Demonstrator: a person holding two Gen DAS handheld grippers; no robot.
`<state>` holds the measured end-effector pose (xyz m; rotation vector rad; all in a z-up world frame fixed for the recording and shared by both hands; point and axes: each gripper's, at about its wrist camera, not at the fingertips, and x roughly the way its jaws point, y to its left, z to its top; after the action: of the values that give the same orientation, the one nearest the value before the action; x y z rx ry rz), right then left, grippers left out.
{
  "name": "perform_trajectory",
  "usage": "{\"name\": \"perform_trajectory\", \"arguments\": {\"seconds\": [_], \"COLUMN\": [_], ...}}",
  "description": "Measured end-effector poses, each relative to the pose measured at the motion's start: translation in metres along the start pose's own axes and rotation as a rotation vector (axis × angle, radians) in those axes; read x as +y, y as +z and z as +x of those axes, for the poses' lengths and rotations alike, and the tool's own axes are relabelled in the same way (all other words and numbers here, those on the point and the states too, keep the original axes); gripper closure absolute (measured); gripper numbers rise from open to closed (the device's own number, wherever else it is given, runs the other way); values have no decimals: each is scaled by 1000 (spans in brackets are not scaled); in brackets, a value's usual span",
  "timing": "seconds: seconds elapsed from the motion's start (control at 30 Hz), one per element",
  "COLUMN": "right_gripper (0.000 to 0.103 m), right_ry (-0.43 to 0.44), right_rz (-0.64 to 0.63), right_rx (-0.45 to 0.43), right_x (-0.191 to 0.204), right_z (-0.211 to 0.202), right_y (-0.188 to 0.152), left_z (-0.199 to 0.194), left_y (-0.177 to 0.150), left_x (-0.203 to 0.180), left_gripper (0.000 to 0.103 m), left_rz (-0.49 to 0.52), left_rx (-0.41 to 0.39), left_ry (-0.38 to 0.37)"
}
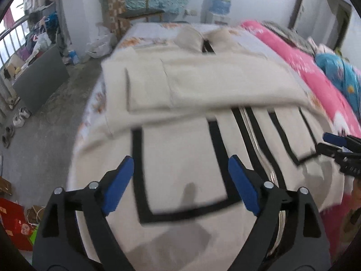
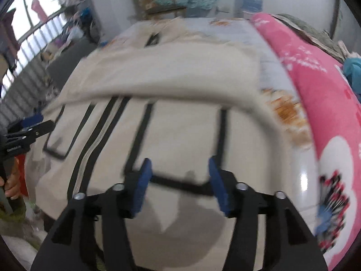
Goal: Fold large clothes
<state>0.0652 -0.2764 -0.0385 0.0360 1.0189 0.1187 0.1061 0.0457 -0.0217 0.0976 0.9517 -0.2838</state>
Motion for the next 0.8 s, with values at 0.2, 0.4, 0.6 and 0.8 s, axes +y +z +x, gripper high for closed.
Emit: {"name": "perform_trajectory", "arguments": {"seconds": [0.2, 0.4, 0.6, 0.8], "right_gripper": [25, 6, 6, 6], "right_ry": [-60, -90, -94, -94], "right_rz": [-29, 5, 24, 33], "right_rx": [-21, -34, -56, -55], "right_x": [40, 39, 39, 40], "right_z": [18, 22, 21, 20], "right_y": [-29, -36, -41, -42], "left_z": [17, 16, 18, 21], "left_y": [-33, -41, -45, -39], "left_x": [-17, -7, -2, -2], "left_gripper": [11, 7, 7, 7], "left_rz": [51, -1, -52, -61], "left_rx": [3, -12, -18, 5], "left_ry": [135, 127, 113, 106]}}
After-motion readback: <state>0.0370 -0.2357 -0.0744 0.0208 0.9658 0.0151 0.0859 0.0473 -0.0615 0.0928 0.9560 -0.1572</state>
